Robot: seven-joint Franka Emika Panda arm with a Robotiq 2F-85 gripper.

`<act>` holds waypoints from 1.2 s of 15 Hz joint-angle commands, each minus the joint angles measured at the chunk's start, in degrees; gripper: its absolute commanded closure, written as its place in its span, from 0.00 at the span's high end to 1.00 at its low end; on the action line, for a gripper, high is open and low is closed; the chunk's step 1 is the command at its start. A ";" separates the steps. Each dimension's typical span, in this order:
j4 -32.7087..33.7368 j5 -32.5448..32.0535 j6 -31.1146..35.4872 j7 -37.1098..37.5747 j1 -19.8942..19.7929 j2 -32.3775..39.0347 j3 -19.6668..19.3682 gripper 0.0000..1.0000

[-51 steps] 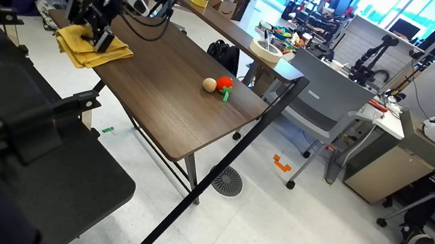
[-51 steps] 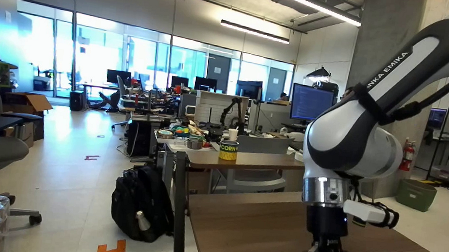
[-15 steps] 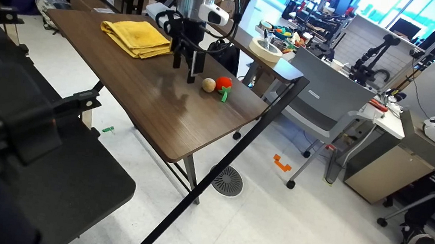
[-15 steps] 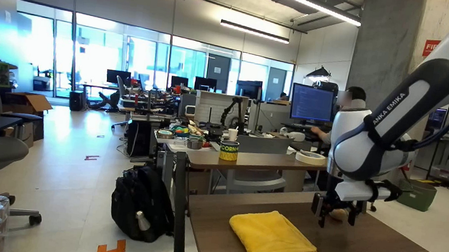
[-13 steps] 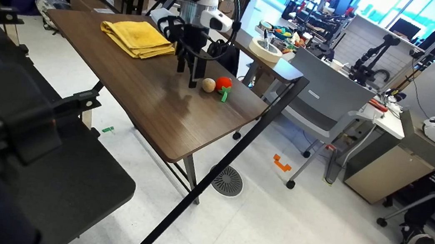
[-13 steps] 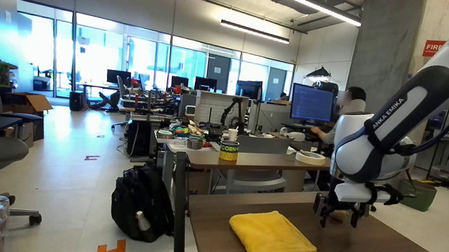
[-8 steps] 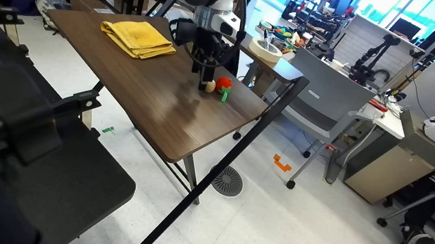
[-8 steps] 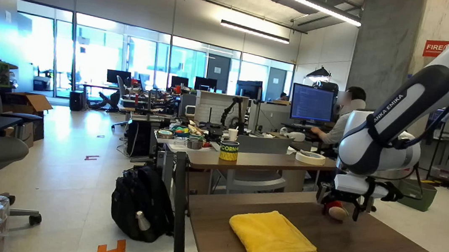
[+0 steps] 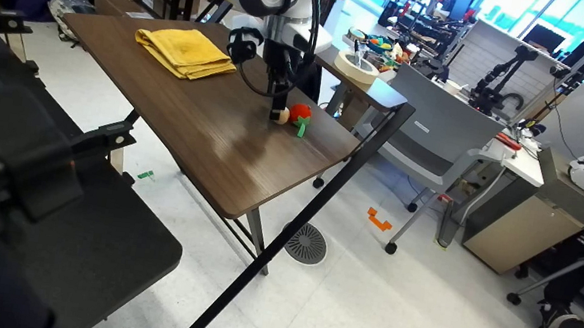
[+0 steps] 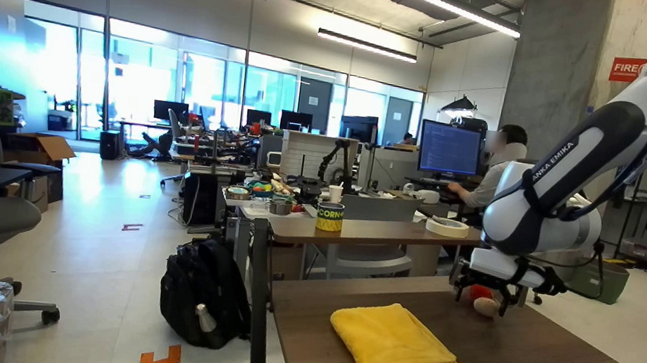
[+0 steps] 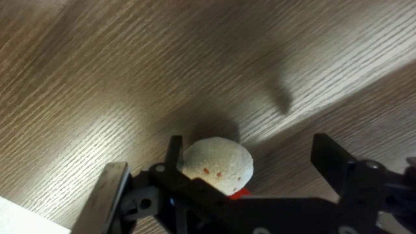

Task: Use the towel to wipe the table

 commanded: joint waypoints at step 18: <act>3.82 0.04 4.45 9.84 3.51 3.97 -5.35 0.67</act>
